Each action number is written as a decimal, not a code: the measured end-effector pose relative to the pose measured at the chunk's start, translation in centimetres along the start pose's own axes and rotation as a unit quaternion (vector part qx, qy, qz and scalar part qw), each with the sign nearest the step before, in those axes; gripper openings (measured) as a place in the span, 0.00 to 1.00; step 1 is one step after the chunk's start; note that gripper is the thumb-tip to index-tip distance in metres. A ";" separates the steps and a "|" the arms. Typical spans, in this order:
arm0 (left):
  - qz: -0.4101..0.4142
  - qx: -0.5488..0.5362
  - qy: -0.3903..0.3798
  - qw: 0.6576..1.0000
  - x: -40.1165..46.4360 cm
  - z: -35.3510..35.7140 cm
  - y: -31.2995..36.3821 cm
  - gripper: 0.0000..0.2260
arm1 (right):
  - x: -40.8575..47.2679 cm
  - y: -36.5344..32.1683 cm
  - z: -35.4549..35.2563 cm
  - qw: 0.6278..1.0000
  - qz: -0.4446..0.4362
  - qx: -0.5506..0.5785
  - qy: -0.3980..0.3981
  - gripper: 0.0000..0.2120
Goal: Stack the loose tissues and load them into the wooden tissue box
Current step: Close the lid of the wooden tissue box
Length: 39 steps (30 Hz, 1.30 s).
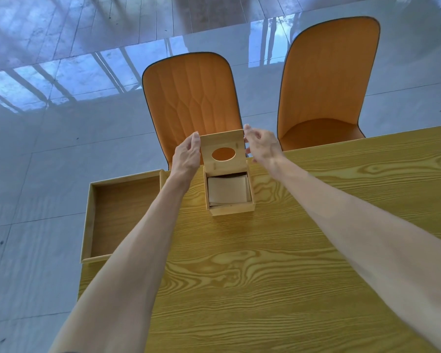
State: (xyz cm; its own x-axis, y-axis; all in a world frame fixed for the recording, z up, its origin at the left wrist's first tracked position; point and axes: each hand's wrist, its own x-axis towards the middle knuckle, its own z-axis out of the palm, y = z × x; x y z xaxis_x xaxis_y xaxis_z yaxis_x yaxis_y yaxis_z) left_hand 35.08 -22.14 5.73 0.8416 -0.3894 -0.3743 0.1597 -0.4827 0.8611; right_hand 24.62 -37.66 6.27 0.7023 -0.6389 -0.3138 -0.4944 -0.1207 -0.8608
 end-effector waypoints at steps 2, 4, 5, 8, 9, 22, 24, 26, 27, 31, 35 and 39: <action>-0.005 -0.009 -0.003 1.000 0.1 0.1 0.0 0.23 | 0.2 0.1 0.1 1.000 0.006 0.014 -0.007 0.24; -0.007 -0.019 -0.004 1.000 0.0 0.1 0.1 0.20 | 0.1 0.1 0.1 0.999 0.005 0.026 -0.021 0.24; -0.005 -0.022 -0.002 1.000 0.0 0.1 0.2 0.20 | 0.1 0.2 0.1 0.999 0.005 0.031 -0.029 0.24; -0.003 -0.032 -0.003 0.999 -0.2 0.1 0.2 0.20 | -0.2 0.3 0.2 0.998 0.002 0.033 -0.054 0.25; -0.003 -0.039 -0.005 0.999 -0.3 0.0 0.2 0.20 | -0.4 0.2 0.2 0.998 0.000 0.034 -0.059 0.24; 0.000 -0.100 0.019 0.995 -3.4 -0.5 -0.4 0.14 | -2.1 1.4 0.0 0.996 -0.001 0.064 -0.055 0.28; 0.000 -0.104 0.025 0.994 -4.1 -0.5 -0.6 0.13 | -2.7 1.3 0.0 0.997 -0.001 0.061 -0.043 0.23; -0.002 -0.103 0.035 0.994 -4.8 -0.5 -0.9 0.13 | -3.3 1.3 -0.2 0.998 -0.004 0.059 -0.030 0.22; -0.002 -0.102 0.038 0.994 -5.1 -0.4 -1.0 0.13 | -3.5 1.4 -0.2 0.998 -0.005 0.056 -0.028 0.22; -0.017 -0.104 0.049 0.993 -6.2 -0.2 -1.9 0.12 | -4.4 2.3 -0.3 0.997 0.000 0.070 -0.033 0.21; -0.065 -0.143 0.035 0.987 -7.1 0.0 -2.8 0.15 | -4.9 3.5 0.1 0.994 0.023 0.091 -0.058 0.28; -0.136 -0.195 -0.003 0.971 -8.0 0.2 -4.0 0.26 | -6.1 4.8 0.4 0.985 0.075 0.123 -0.097 0.43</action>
State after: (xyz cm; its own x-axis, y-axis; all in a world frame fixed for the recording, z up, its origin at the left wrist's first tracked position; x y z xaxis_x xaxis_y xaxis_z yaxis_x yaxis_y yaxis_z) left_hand 27.58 -17.30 5.22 0.7380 -0.2950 -0.6069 0.5596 -0.2350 0.7947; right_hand 18.17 -34.04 3.94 0.7276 -0.4751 -0.4949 -0.4778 0.1668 -0.8625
